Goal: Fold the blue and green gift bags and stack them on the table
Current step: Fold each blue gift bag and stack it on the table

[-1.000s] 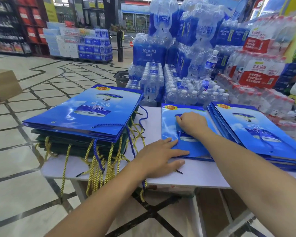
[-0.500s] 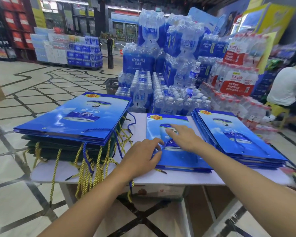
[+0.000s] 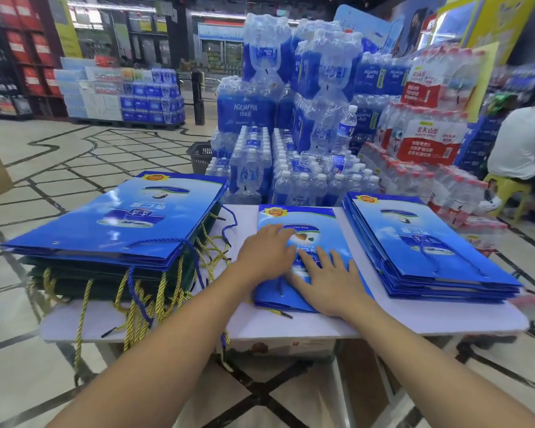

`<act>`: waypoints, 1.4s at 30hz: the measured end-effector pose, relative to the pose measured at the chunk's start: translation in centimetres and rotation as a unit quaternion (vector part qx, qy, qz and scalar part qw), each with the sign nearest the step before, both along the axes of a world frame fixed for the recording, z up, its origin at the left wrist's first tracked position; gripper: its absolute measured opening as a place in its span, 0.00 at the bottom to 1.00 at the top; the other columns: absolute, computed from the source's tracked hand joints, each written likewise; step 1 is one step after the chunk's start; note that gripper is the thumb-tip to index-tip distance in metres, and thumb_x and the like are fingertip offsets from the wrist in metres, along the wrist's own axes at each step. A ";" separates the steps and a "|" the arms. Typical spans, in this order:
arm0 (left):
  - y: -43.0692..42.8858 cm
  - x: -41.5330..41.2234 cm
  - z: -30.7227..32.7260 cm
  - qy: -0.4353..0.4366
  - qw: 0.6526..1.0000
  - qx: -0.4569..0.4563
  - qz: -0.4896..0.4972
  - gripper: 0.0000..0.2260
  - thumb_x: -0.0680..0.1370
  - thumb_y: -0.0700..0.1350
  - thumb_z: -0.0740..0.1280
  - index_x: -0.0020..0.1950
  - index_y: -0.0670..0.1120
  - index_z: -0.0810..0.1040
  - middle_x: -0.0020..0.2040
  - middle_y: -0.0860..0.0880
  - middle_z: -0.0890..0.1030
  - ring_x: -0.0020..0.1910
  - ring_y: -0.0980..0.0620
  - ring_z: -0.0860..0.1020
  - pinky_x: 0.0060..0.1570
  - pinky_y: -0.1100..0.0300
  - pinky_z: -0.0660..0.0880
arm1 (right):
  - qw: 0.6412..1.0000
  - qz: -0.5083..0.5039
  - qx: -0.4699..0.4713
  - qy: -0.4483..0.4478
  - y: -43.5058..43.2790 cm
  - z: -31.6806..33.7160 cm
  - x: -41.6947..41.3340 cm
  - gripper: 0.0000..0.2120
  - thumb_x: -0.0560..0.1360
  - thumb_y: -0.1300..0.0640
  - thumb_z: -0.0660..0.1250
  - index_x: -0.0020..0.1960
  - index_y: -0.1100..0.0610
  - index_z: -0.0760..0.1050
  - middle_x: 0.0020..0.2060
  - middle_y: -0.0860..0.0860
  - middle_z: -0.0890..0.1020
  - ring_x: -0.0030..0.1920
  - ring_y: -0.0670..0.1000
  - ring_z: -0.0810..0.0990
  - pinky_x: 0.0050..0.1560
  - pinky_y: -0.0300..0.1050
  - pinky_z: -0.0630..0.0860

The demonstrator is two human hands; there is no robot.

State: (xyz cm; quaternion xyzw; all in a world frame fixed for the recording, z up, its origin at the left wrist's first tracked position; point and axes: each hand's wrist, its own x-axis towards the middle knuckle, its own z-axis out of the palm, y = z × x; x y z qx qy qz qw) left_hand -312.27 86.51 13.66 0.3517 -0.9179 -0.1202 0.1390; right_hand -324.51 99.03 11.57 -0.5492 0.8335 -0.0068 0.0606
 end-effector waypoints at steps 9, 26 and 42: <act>-7.1 -5.5 -2.4 -0.129 0.990 0.018 0.059 0.27 0.85 0.63 0.46 0.84 0.59 0.49 0.85 0.49 0.43 0.84 0.46 0.42 0.79 0.38 0.42 | 1.000 0.000 -0.012 -0.006 -0.1 -0.4 0.0 0.41 0.74 0.21 0.39 0.83 0.38 0.43 0.83 0.49 0.43 0.82 0.57 0.39 0.79 0.66 0.38; -3.4 -3.6 -2.1 -0.082 0.976 -0.002 0.202 0.34 0.84 0.64 0.50 0.84 0.47 0.51 0.81 0.37 0.60 0.81 0.36 0.55 0.78 0.42 0.56 | 0.999 -0.002 -0.033 -0.013 0.2 -0.5 -0.5 0.42 0.73 0.21 0.39 0.82 0.38 0.44 0.83 0.49 0.46 0.82 0.58 0.41 0.79 0.67 0.39; 1.7 1.8 2.7 0.392 0.741 0.518 0.170 0.14 0.79 0.33 0.65 0.65 0.33 0.78 0.53 0.36 0.85 0.52 0.36 0.85 0.56 0.39 0.81 | 0.962 -0.017 -0.236 -0.132 0.9 0.3 -0.9 0.32 0.82 0.34 0.53 0.82 0.47 0.57 0.80 0.47 0.62 0.79 0.51 0.60 0.78 0.53 0.58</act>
